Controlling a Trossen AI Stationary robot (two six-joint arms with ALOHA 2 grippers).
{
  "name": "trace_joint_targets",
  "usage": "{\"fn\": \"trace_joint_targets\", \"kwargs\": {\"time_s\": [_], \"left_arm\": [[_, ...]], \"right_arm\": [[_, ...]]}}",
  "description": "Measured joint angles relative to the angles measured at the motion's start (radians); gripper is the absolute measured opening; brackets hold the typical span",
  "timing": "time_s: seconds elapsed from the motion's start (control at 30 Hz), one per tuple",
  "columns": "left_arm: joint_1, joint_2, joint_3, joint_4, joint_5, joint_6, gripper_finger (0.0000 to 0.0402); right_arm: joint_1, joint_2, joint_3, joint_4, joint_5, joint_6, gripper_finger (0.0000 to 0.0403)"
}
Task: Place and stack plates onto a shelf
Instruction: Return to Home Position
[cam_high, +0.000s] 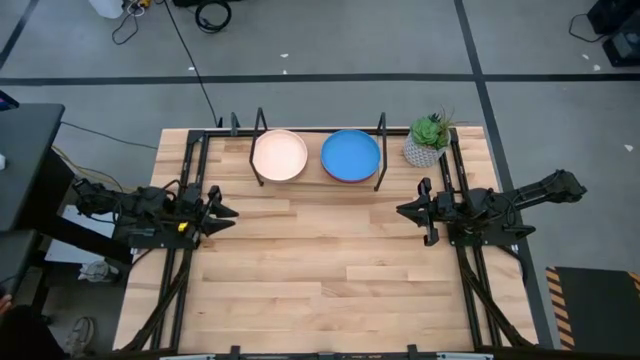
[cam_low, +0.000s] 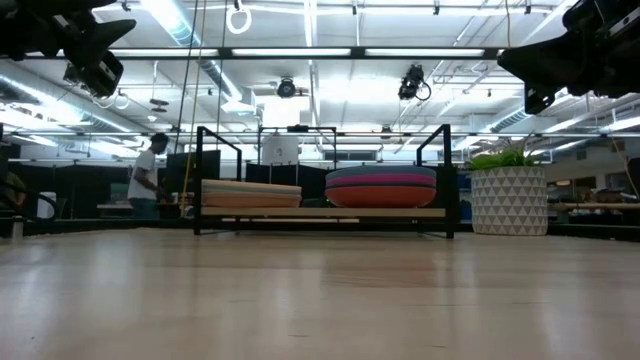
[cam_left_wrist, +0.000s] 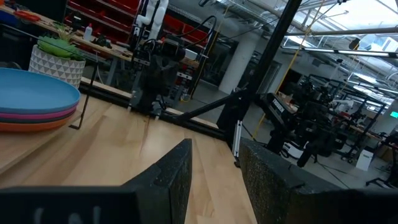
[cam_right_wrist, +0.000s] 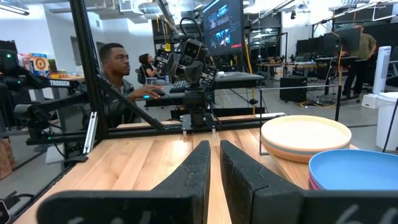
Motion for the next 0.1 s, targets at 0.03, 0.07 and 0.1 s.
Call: {"fn": "trace_joint_targets", "kwargs": {"time_s": [0.03,0.07,0.1], "left_arm": [[0.000,0.000,0.000,0.000,0.000,0.000,0.0141],[0.000,0.000,0.000,0.000,0.000,0.000,0.0141],[0.000,0.000,0.000,0.000,0.000,0.000,0.0141]], "right_arm": [[0.000,0.000,0.000,0.000,0.000,0.000,0.0042],[0.000,0.000,0.000,0.000,0.000,0.000,0.0042],[0.000,0.000,0.000,0.000,0.000,0.000,0.0042]]}}
